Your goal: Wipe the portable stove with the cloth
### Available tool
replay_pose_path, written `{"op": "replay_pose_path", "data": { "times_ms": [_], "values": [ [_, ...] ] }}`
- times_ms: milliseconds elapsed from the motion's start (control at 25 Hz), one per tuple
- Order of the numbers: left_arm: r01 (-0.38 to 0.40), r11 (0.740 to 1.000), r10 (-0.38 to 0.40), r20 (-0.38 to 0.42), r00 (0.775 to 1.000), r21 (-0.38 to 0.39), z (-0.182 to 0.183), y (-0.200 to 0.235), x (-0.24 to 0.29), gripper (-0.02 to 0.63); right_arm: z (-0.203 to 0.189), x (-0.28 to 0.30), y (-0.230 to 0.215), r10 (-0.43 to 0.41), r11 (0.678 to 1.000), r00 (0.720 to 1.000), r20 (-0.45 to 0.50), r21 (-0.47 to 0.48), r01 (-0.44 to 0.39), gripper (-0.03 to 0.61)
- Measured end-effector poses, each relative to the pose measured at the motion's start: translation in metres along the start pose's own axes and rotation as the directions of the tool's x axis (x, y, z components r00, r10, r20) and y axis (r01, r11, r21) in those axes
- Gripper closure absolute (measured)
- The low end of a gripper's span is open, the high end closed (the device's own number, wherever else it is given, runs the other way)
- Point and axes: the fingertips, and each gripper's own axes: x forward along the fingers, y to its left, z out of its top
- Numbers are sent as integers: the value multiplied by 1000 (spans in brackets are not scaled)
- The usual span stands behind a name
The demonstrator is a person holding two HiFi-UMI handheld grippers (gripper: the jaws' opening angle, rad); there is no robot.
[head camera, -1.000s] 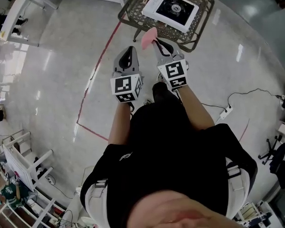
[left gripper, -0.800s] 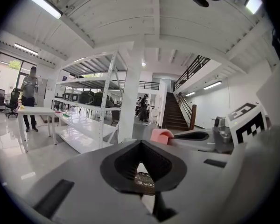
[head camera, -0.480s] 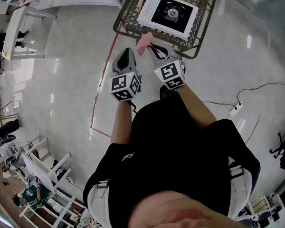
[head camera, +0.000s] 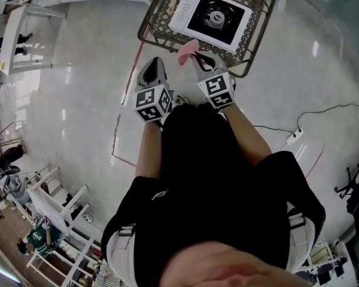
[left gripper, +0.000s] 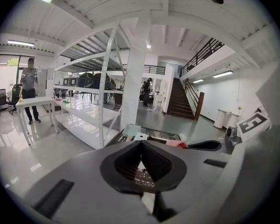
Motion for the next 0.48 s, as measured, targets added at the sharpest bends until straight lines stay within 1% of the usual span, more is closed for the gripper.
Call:
{"op": "replay_pose_path", "data": {
  "times_ms": [160,280,400,480],
  "values": [
    [3,1000,-3,-22,1000,-15,-3,16,18,614,-5,20,-7,-22,999,999,-42,-28,20,563],
    [8,999,-9,-34,999,-42,-3,37,38,614,-10,45,-8,-41,995,996,-81,-97,33,563],
    [26,997,-29,-43,999,-73,-3,62,67,614,-19,79,-11,-51,986,989,-136,-162,28,563],
    [39,996,-44,-57,997,-83,-3,80,91,614,-27,108,-15,-50,985,981,-186,-172,18,561]
  ]
}}
